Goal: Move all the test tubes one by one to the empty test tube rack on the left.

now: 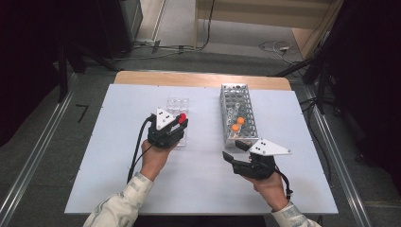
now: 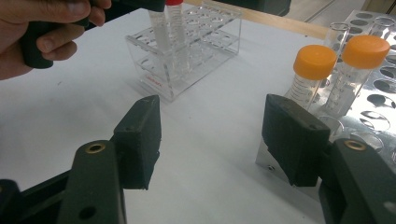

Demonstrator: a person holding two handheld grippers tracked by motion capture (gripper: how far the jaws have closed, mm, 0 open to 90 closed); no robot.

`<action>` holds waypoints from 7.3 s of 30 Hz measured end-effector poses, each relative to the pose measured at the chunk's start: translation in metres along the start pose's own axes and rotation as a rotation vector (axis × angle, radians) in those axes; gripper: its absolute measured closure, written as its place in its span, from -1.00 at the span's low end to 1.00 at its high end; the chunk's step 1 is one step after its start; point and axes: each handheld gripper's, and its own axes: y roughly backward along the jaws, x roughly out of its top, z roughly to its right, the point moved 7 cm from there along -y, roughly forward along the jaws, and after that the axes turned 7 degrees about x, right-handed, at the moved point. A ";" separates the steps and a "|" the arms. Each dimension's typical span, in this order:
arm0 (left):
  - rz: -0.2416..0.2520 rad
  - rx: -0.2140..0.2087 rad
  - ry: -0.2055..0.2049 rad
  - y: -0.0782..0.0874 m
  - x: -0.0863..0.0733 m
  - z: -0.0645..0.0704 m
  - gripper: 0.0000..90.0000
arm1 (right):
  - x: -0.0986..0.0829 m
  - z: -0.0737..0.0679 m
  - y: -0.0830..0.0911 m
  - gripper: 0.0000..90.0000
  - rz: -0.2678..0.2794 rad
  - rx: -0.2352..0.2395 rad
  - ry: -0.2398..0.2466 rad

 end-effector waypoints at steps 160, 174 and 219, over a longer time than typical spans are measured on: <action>0.026 -0.141 0.058 0.064 0.019 -0.001 0.56 | 0.007 -0.025 -0.032 -0.39 -0.015 0.061 0.072; 0.059 -0.021 0.070 0.042 0.051 -0.034 0.56 | 0.002 -0.005 -0.018 -0.39 -0.011 0.011 0.041; 0.002 0.084 0.029 -0.001 0.015 -0.032 0.39 | 0.001 -0.004 -0.019 -0.37 -0.016 0.002 0.033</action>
